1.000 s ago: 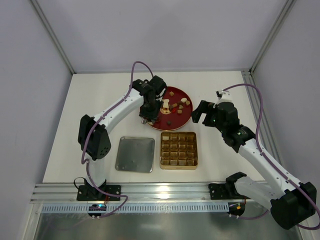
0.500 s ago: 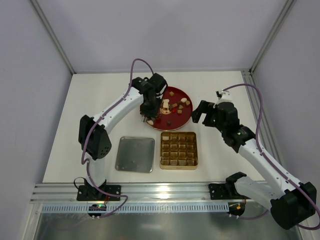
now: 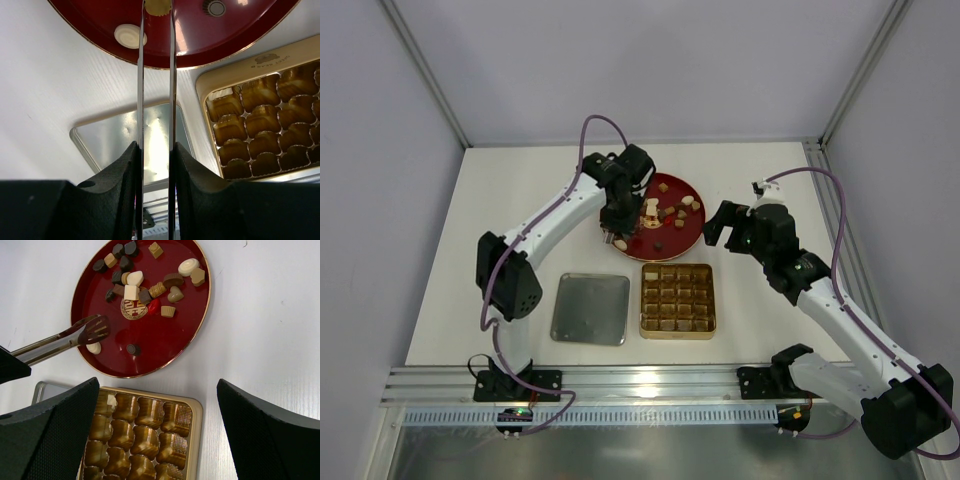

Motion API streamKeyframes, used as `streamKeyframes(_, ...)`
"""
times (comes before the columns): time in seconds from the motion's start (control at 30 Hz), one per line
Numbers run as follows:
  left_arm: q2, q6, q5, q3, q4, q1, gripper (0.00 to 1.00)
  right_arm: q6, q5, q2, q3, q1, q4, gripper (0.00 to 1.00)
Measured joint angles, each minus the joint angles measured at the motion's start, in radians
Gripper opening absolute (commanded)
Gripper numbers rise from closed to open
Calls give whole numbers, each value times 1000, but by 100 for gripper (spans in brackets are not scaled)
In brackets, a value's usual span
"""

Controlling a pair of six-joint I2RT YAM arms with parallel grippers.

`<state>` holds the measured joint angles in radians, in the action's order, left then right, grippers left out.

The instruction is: Pack the chocolate

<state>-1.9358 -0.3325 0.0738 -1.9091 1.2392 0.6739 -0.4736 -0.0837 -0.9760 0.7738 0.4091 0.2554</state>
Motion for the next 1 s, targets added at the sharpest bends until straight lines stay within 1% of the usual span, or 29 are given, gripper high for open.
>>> streamKeyframes(0.13, 24, -3, 1, 0, 12, 23, 27, 0, 0, 0, 0, 0, 0, 100)
streamKeyframes(0.3, 88, -17, 1, 9, 18, 80, 27, 0, -5, 0, 0, 0, 0, 100)
streamKeyframes(0.57, 200, -61, 8, 68, 19, 172, 27, 1, -13, 0, 0, 0, 1, 100)
streamKeyframes(1.0, 259, -134, 15, 210, -3, 286, 27, 1, -27, 1, 0, 0, 18, 100)
